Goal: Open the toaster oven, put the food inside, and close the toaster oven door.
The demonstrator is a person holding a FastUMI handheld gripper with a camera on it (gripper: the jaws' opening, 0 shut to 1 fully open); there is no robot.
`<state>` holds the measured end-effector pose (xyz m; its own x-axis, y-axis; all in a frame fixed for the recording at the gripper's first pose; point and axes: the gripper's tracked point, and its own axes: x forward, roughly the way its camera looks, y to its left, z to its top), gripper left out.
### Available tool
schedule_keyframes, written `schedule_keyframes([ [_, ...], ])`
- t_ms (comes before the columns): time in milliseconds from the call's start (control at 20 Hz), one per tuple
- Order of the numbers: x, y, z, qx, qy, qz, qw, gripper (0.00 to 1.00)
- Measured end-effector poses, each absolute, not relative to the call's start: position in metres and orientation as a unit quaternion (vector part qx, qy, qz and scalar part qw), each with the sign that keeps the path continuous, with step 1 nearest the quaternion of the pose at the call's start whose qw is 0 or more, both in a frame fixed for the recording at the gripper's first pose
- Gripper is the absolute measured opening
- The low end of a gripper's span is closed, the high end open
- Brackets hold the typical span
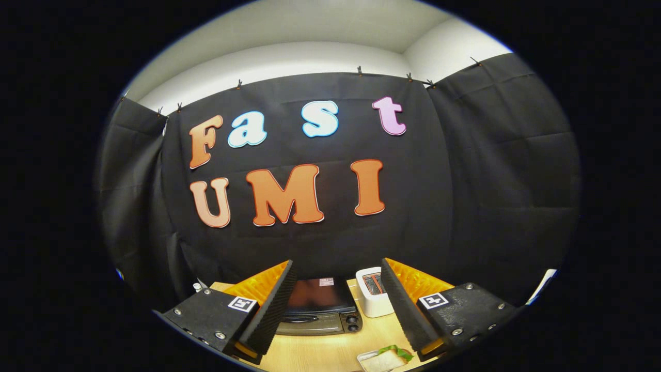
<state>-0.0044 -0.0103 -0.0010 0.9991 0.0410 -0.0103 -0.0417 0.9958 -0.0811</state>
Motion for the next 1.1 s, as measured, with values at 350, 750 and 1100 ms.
schedule_keyframes([
  [350,0.009,-0.034,0.015,-0.050,-0.003,0.049,0.998,0.98],
  [750,0.019,-0.027,-0.001,-0.031,0.006,0.021,0.999,0.98],
  [1100,0.057,0.032,-0.063,-0.018,0.044,0.038,0.998,0.98],
])
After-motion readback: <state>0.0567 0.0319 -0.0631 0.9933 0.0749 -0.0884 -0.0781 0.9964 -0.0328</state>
